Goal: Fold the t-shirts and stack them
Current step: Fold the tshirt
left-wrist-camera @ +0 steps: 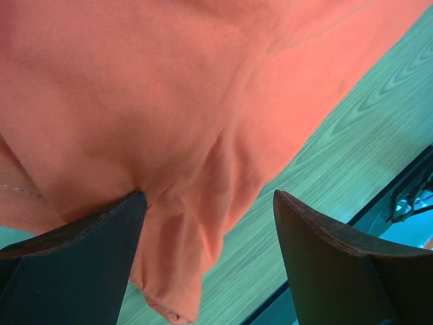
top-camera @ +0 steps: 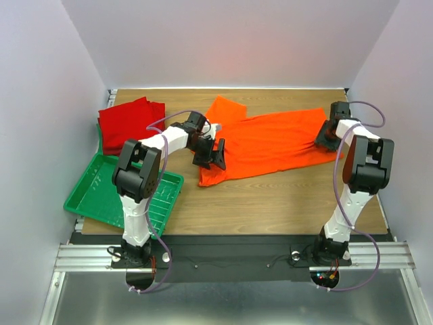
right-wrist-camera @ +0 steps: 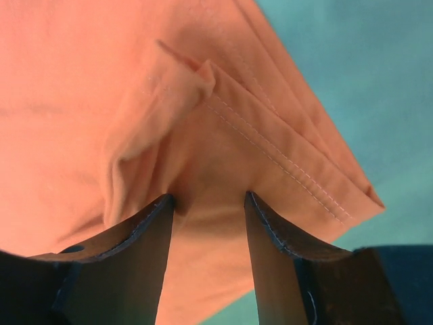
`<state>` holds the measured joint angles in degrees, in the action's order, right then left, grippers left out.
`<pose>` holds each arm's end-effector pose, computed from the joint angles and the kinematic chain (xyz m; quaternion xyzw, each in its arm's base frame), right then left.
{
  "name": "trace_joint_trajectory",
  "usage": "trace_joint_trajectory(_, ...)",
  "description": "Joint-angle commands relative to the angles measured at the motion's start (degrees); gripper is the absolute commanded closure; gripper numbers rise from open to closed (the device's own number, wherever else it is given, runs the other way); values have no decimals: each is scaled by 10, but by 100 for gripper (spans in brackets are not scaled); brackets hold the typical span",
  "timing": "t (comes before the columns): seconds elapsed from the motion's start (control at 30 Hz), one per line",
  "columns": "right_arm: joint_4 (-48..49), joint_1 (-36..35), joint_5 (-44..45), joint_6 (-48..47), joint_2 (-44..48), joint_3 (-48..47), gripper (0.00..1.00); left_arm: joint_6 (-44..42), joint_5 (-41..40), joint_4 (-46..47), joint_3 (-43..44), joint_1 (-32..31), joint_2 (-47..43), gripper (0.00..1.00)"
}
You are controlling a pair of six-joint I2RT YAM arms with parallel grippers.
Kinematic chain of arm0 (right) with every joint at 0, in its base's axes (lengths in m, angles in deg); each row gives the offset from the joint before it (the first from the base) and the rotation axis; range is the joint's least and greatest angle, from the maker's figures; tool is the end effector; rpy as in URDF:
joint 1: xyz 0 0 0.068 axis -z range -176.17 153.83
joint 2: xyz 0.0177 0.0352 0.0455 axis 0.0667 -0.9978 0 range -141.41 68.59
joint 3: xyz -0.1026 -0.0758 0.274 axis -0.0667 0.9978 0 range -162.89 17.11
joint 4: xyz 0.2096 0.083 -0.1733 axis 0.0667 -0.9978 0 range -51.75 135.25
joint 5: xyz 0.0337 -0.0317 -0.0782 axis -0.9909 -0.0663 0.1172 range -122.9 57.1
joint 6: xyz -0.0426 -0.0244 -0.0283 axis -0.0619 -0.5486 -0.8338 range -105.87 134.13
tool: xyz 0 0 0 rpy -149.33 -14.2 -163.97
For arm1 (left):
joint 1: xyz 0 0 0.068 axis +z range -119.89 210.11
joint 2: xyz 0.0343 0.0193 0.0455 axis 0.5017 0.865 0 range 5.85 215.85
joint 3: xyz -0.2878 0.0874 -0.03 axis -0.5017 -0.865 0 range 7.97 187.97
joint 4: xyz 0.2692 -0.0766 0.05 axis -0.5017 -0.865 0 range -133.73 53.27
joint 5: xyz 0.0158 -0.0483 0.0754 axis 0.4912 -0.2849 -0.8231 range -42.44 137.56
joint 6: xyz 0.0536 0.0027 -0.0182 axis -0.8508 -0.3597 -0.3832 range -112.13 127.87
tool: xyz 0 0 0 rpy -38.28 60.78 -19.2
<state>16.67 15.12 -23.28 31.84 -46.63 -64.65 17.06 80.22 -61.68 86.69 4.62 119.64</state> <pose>0.4460 -0.0957 0.1815 0.2618 0.9311 -0.0678 0.2449 0.3945 -0.2117 0.1842 0.2034 0.9074 -0.3332 0.1559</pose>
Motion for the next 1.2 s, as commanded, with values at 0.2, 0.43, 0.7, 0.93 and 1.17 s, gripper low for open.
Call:
trace_joint_trajectory(0.2, -98, 4, 35, 0, 95, 56, 47, -44, -178, -100, 54, 0, -3, 11)
trace_joint_trajectory(0.43, -128, 4, 7, -14, 89, -52, 46, -21, -200, -131, 197, -12, -1, 11)
trace_joint_trajectory(0.7, -136, 4, -10, -22, 61, -77, 44, 9, -156, -148, 302, -49, 52, 11)
trace_joint_trajectory(0.93, -135, 4, -14, -16, 55, -53, 45, 19, -162, -133, 269, -62, 45, 11)
trace_joint_trajectory(1.17, -124, 4, -8, -15, 22, -62, 47, 14, -148, -93, 225, -68, 30, 11)
